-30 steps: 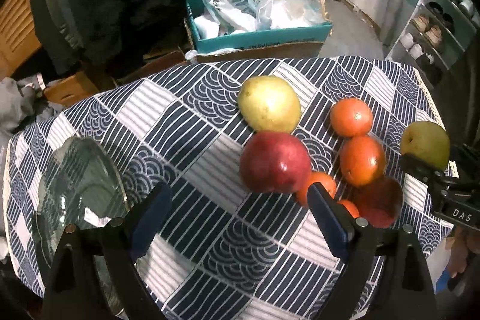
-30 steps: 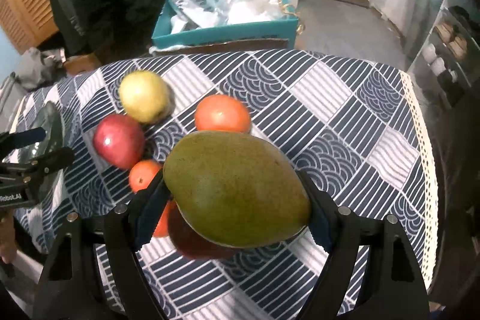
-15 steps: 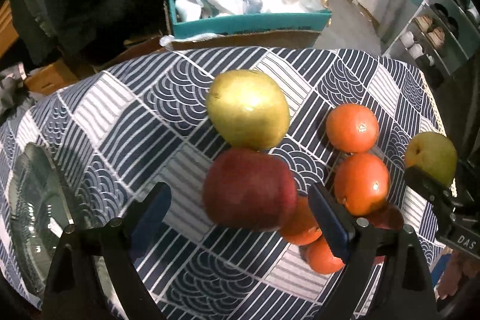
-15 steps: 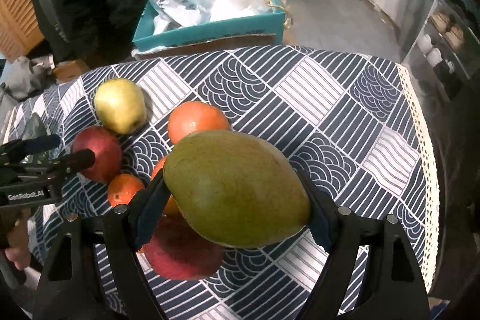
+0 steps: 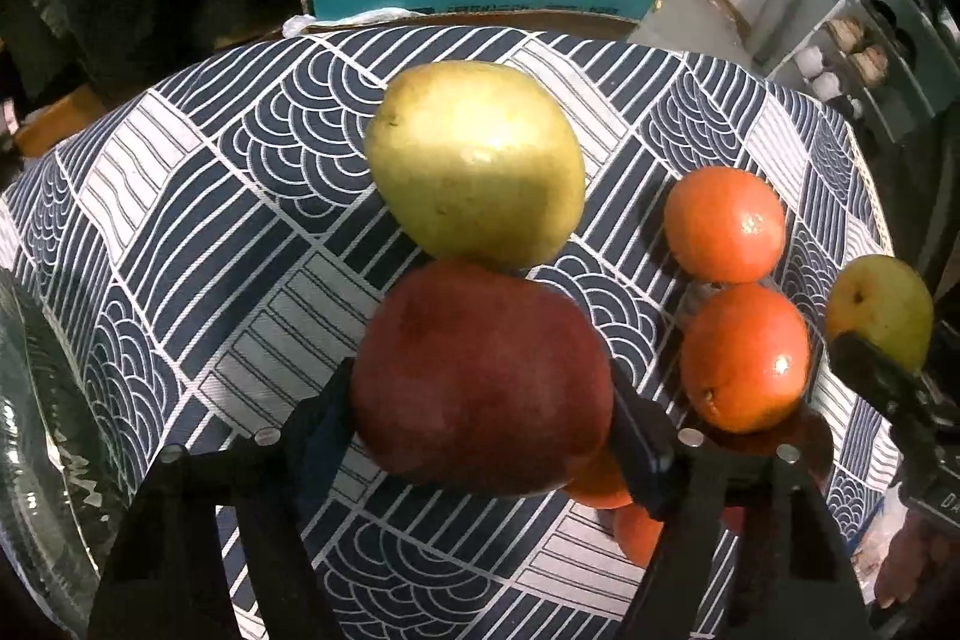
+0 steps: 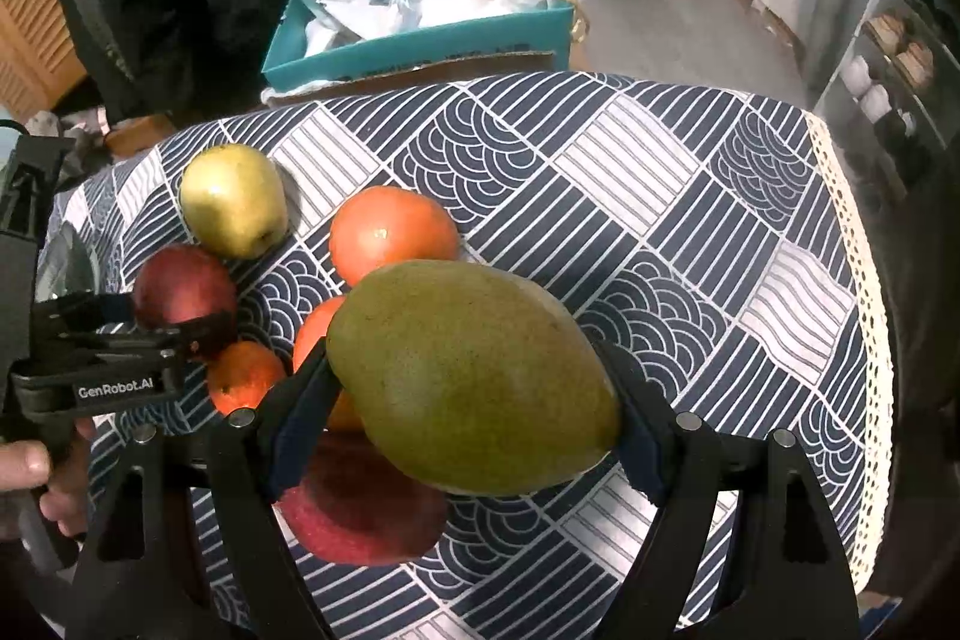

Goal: Organize fruits
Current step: 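Close the right tool on the mango while the left tool grasps the red apple, then lift and carry the mango with the right tool while the left carries the apple to the glass bowl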

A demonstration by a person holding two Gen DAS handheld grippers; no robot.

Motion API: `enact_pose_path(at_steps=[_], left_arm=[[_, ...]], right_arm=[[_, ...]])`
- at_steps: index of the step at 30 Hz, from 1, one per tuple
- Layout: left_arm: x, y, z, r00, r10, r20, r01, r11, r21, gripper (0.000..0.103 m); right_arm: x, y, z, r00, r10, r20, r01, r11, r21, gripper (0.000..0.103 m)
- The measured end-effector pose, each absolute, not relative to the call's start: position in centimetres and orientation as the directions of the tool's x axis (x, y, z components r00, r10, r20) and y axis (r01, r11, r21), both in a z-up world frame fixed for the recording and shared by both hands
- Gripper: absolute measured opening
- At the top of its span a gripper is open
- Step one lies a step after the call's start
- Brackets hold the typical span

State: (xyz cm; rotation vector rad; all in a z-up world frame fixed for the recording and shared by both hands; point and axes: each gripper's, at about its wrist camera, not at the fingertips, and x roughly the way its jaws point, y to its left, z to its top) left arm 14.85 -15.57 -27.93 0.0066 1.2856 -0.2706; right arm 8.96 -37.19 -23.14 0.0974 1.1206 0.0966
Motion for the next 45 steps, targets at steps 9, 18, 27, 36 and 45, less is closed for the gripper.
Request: enact_pose_path(at_steps=[9, 18, 27, 36, 45], left_arm=[[13.7, -14.8, -27.3, 0.292, -0.172, -0.941, 0.21, 0.971, -0.112, 0.077], [12.5, -13.8, -25.4, 0.361, -0.153, -0.92, 0.218, 0.973, -0.076, 0.077], [10.9, -13.1, -22.0, 0.459, -0.135, -0.878, 0.225, 0.974, -0.032, 0.077], [9.2, -12.2, -18.5, 0.519, -0.143, -0.843, 0.224, 0.974, -0.028, 0.077], [7.4, -10.0, -15.2, 0.573, -0.14, -0.807, 0.211, 0.977, -0.02, 0.077]], right_arm=[[8.7, -36.5, -22.9, 0.445, 0.121, -0.887, -0.05, 0.993, 0.111, 0.082], [8.5, -35.8, -21.9, 0.475, 0.125, -0.871, -0.067, 0.992, 0.106, 0.082], [8.1, -34.5, -20.0, 0.514, 0.133, -0.848, -0.094, 0.991, 0.098, 0.082], [7.7, -33.4, -17.4, 0.558, 0.149, -0.816, -0.115, 0.988, 0.102, 0.082], [7.1, -30.6, -14.5, 0.601, 0.186, -0.777, -0.174, 0.98, 0.1, 0.082]])
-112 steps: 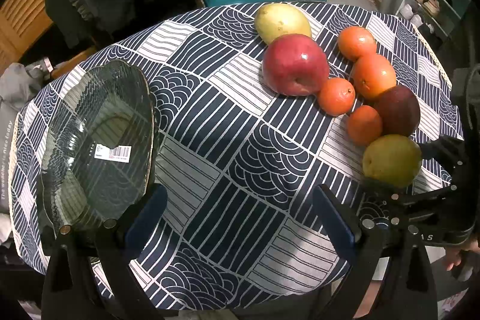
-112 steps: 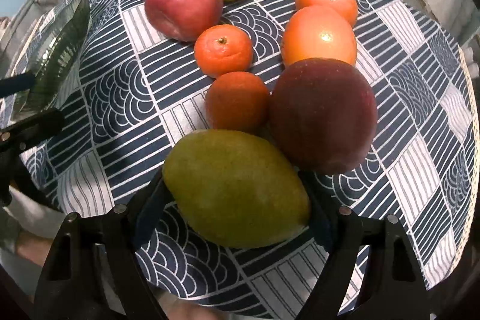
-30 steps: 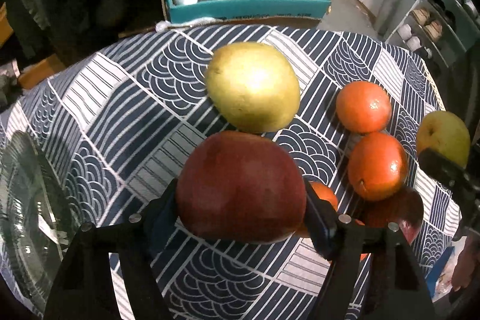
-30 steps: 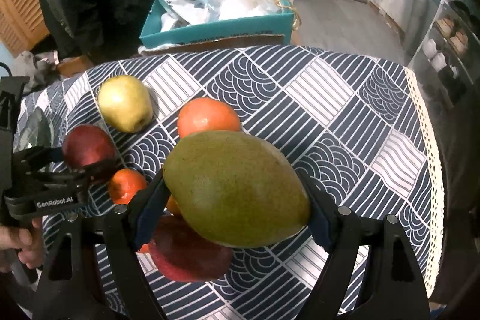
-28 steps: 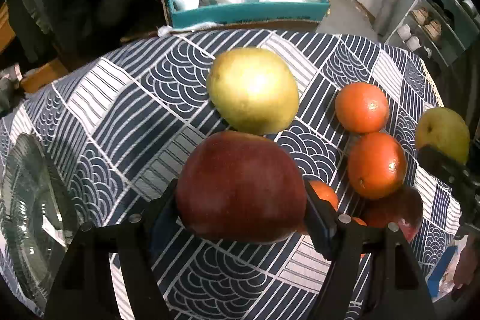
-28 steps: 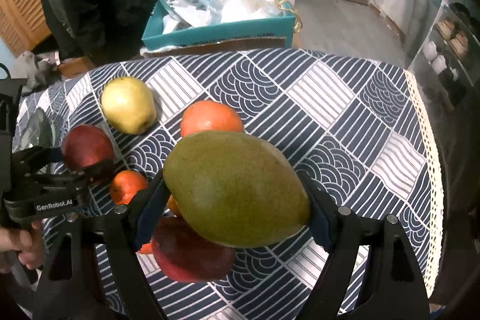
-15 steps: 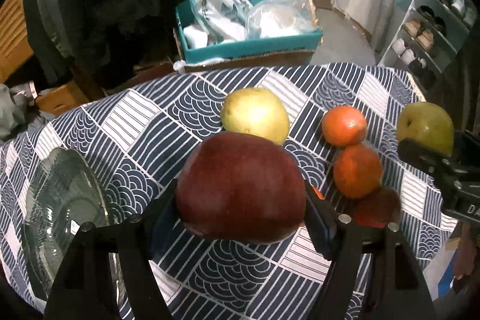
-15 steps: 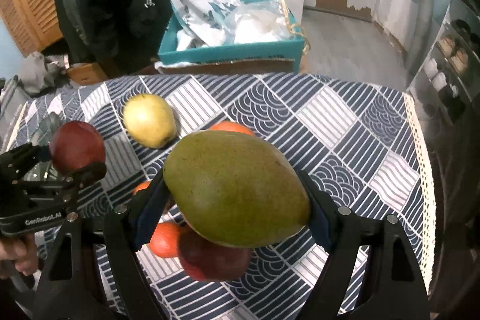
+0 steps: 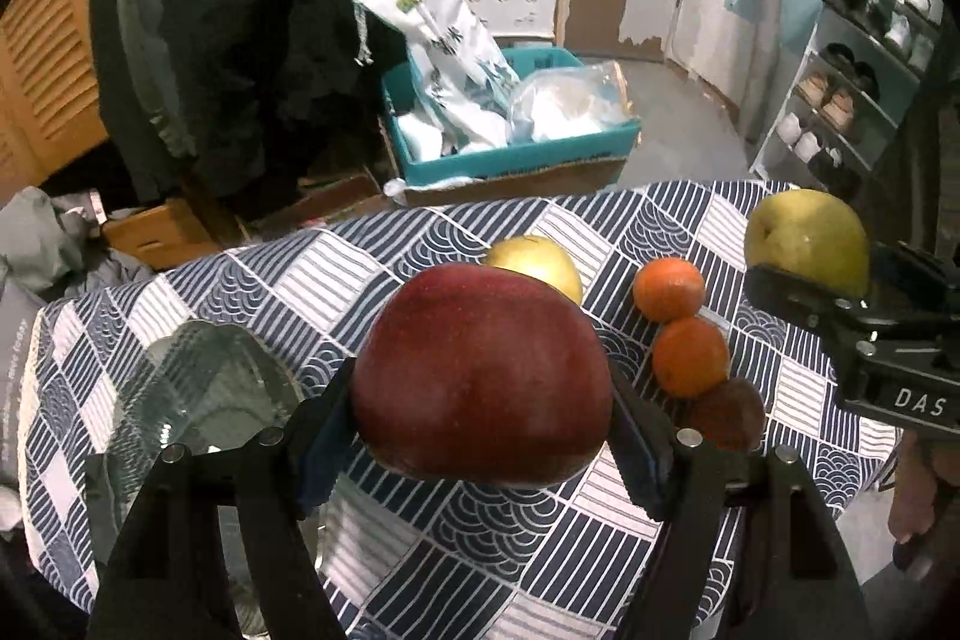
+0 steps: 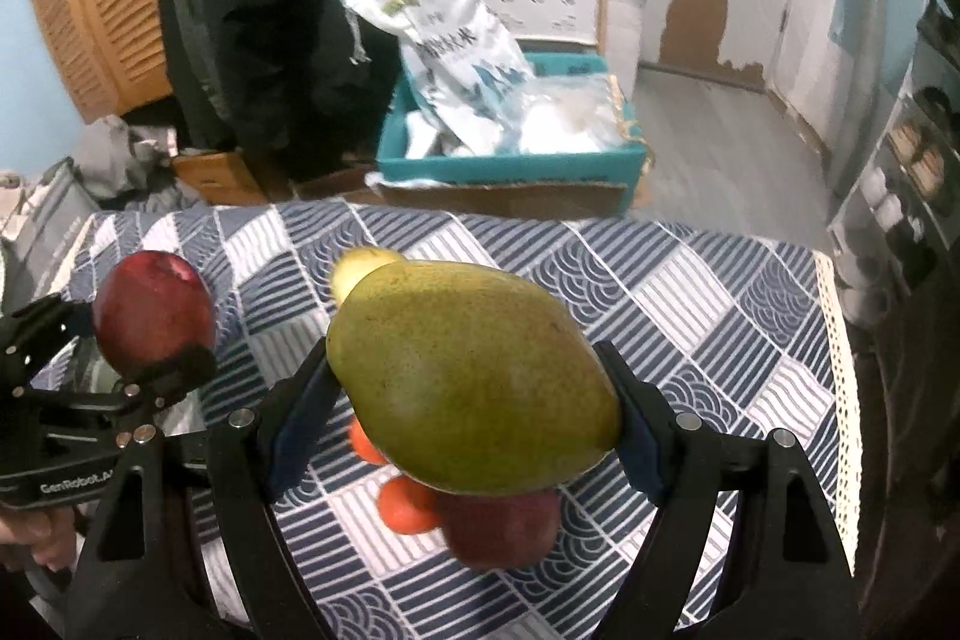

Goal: Organize fruits
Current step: 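Lift and carry the mango with the right tool while the left carries the apple to the glass bowl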

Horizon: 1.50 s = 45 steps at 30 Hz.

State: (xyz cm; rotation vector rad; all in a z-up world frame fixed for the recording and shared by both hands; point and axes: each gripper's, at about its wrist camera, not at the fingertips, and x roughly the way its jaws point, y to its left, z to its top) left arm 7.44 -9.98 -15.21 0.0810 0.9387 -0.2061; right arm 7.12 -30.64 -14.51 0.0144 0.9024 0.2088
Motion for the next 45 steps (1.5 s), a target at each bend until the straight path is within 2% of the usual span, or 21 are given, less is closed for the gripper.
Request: enact_pose_path(at_steps=[15, 25, 35, 45], left_arm=[[5.0, -4.6, -11.2, 0.643, -0.102, -0.759, 0.129, 0.991, -0.025, 0.077], [3.8, 0.1, -10.9, 0.649, -0.064, -0.758, 0.052, 0.998, -0.04, 0.077], [3.3, 5.4, -12.6, 0.623, -0.001, -0.782, -0.046, 0.998, -0.037, 0.077], [2.9, 10.5, -17.5, 0.531, 0.046, -0.846, -0.138, 0.99, -0.033, 0.077]], right_arm=[[6.2, -25.2, -9.9, 0.634, 0.287, -0.718, -0.277, 0.951, 0.135, 0.082], [6.4, -20.0, -8.4, 0.608, 0.369, -0.703, -0.363, 0.917, 0.167, 0.082], [7.5, -13.9, -10.3, 0.525, 0.424, -0.738, -0.439, 0.878, 0.192, 0.082], [8.6, -7.9, -14.6, 0.411, 0.448, -0.794, -0.498, 0.84, 0.215, 0.082]])
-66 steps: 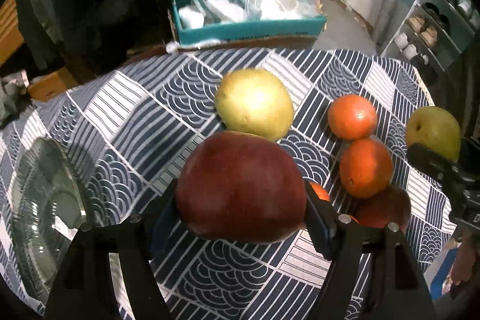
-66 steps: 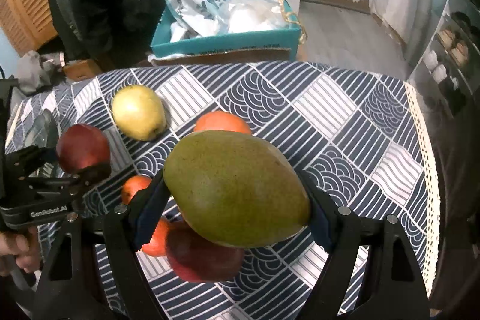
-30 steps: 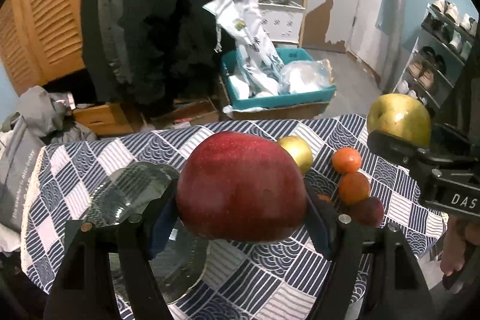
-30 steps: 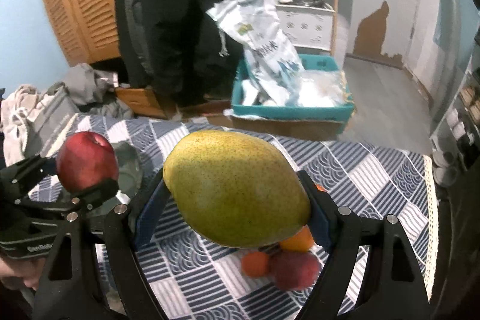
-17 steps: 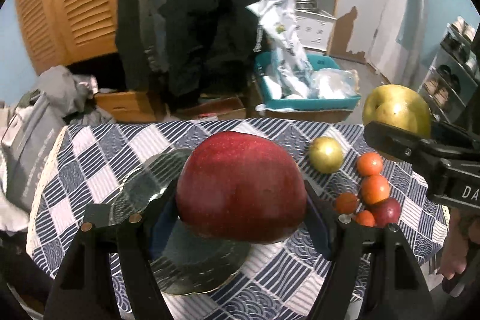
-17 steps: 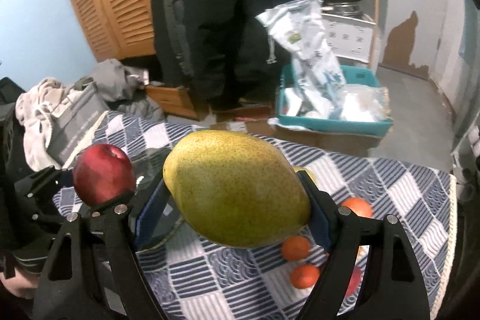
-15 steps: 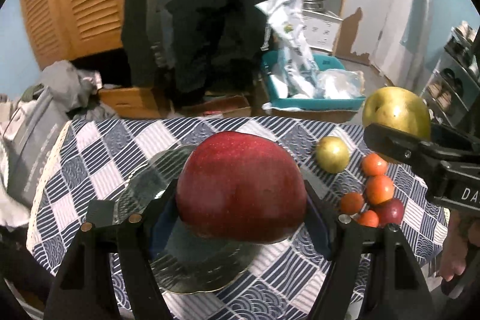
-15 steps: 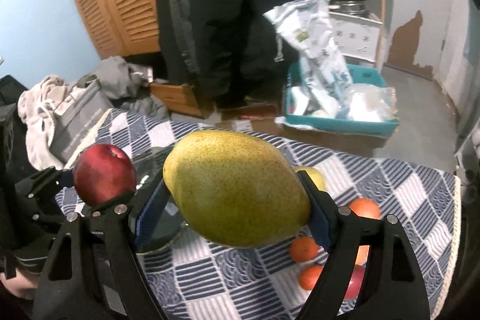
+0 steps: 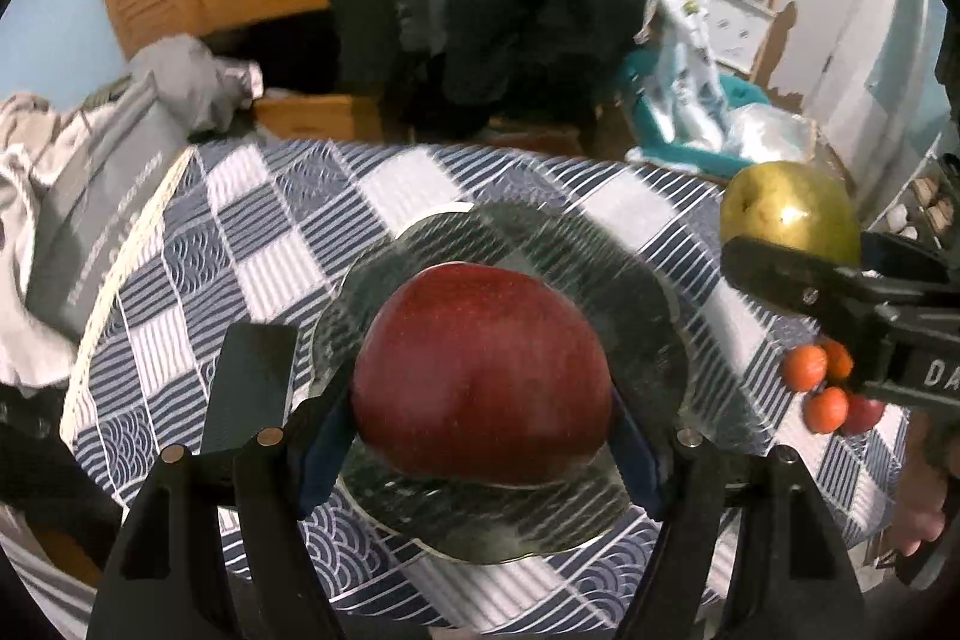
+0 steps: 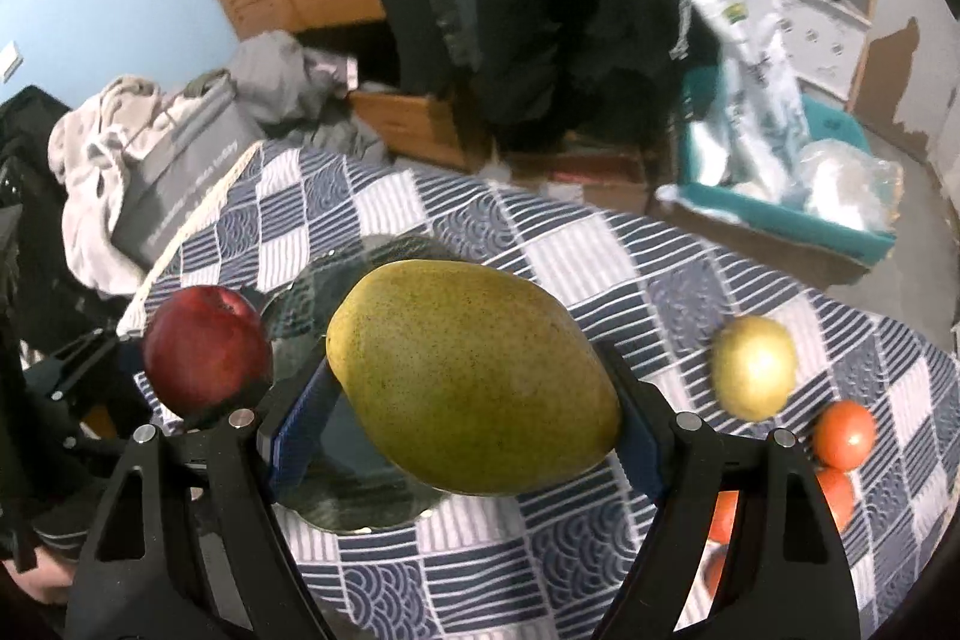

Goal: Organize fruits
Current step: 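Lift and carry the mango with the right tool while the left carries the apple to the glass bowl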

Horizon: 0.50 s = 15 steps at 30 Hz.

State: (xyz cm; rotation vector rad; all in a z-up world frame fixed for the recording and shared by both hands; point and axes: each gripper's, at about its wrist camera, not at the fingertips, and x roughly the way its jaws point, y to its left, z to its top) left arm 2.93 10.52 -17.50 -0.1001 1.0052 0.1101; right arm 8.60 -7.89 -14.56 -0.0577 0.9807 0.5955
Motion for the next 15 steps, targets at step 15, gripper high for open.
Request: enact_pose_path(at_steps=[15], left_arm=[[2.7, 13.7, -23.9, 0.394, 0.039, -0.918, -0.208, 0.977, -0.047, 0.077]], right_arm=[[9.0, -3.5, -20.7, 0.267, 0.402, -0.876, -0.538, 0.816, 0.211, 0.082]])
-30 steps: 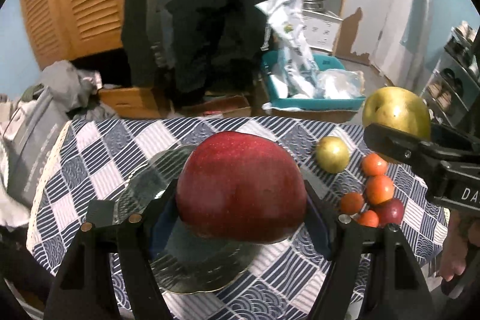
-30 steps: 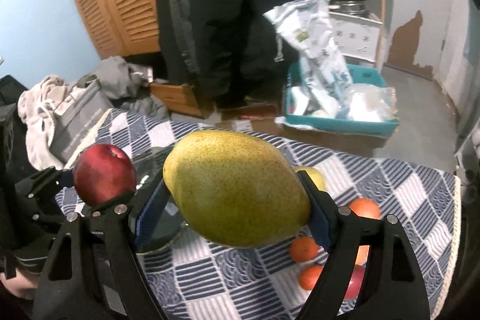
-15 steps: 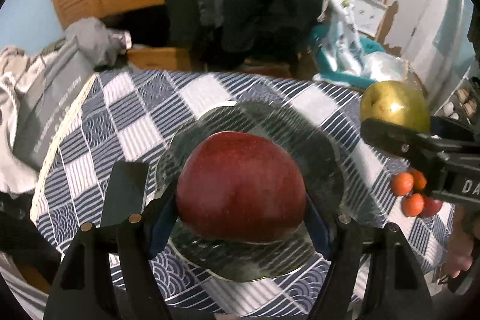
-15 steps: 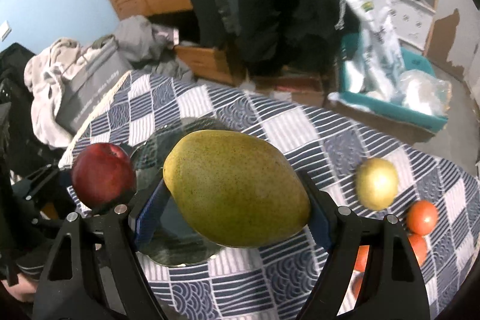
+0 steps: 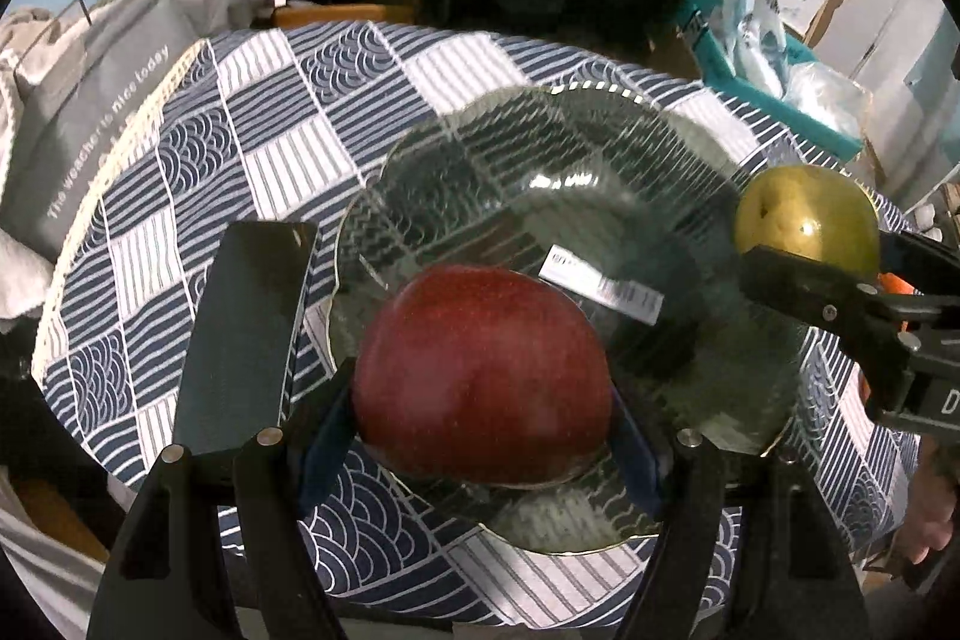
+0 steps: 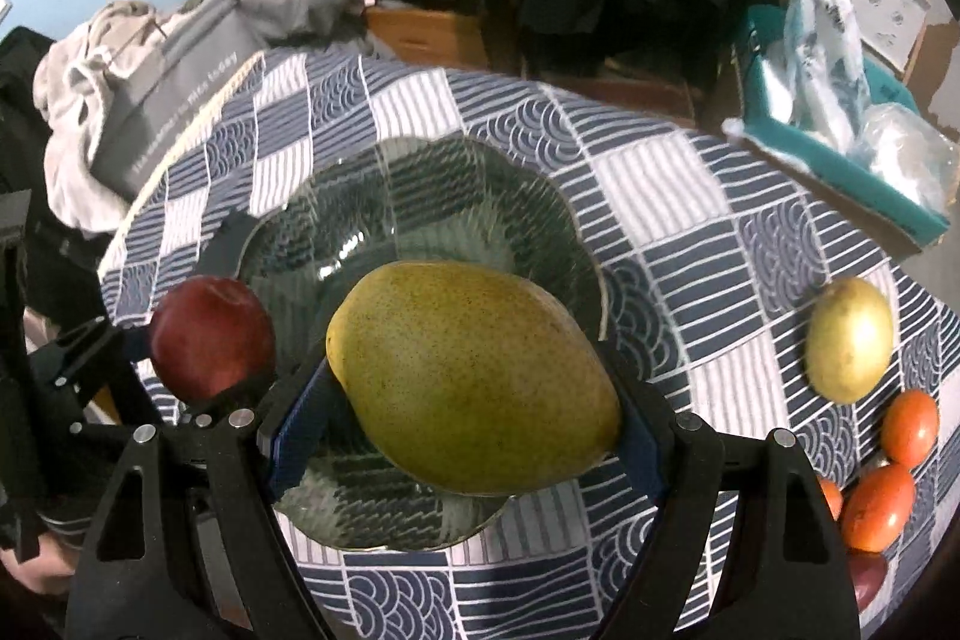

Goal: Organize fruits
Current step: 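Lift and carry the mango with the right tool while the left carries the apple to the glass bowl, then lower the mango into the bowl and open the right tool while the left releases the apple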

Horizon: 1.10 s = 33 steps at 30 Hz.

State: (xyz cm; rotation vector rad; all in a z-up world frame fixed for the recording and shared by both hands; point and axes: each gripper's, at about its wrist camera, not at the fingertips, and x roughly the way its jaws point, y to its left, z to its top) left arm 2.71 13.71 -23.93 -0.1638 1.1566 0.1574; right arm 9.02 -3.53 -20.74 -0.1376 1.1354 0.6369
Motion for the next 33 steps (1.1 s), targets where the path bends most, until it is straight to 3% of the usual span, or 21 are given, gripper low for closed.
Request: enact_pose_path(at_steps=[21, 28, 33], left_arm=[[3.3, 13.0, -27.1, 0.301, -0.007, -0.954, -0.174, 0.983, -0.062, 0.077], [3.4, 13.0, -26.6, 0.326, 0.009, -0.945, -0.176, 0.983, -0.052, 0.079], [3.3, 13.4, -26.1, 0.329, 0.019, -0.944, -0.191, 0.98, -0.046, 0.08]], right_arm=[[8.4, -1.9, -23.6, 0.184, 0.356, -0.916, -0.565, 0.801, 0.197, 0.084], [8.9, -2.3, -23.7, 0.162, 0.386, -0.908, -0.543, 0.803, 0.244, 0.077], [8.5, -1.9, -23.7, 0.16, 0.373, -0.914, -0.554, 0.8, 0.229, 0.077]])
